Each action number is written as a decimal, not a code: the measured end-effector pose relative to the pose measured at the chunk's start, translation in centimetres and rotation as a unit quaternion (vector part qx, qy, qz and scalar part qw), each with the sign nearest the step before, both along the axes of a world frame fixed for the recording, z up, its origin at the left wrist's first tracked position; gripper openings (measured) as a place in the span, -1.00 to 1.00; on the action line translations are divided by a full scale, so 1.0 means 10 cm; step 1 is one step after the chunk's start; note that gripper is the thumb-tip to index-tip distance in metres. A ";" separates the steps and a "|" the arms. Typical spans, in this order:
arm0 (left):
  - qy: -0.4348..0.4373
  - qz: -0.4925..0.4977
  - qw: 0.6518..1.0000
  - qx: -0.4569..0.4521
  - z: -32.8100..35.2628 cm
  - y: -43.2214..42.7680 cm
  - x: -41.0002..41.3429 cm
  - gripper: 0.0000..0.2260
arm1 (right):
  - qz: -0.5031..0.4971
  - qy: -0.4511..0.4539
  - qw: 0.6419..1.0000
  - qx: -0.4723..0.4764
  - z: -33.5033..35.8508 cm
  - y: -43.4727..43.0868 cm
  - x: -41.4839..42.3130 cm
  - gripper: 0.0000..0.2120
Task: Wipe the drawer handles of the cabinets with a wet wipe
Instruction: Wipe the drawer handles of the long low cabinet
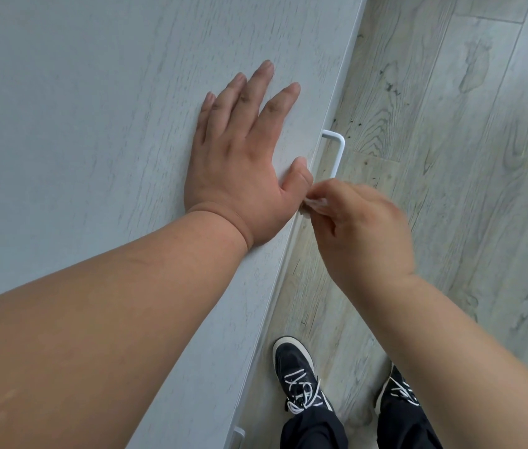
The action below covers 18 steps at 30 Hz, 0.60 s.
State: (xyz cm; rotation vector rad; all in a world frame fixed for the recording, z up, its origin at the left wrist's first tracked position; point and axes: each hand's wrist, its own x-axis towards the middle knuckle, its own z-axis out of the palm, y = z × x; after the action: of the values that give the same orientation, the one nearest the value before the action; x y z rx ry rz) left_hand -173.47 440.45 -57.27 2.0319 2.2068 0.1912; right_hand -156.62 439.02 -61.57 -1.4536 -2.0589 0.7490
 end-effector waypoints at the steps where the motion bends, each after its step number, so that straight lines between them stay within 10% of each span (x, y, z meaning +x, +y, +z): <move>1: 0.000 0.000 1.000 -0.001 0.00 0.00 0.00 -0.34 | 0.016 0.000 1.000 -0.010 0.02 -0.01 0.01 -0.97; 10: -0.001 0.001 1.000 -0.003 0.02 0.00 0.01 -0.35 | 0.161 -0.148 0.972 -0.089 0.25 0.14 0.02 -0.83; 18: -0.002 0.000 1.000 -0.002 0.01 0.00 0.00 -0.34 | 0.094 0.034 0.978 -0.181 0.14 0.21 0.09 -0.92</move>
State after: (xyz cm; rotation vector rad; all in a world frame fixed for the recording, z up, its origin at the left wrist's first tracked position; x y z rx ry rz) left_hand -173.43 440.40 -57.21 2.0288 2.2026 0.1900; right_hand -155.77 441.14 -60.18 -1.4025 -2.1036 1.2894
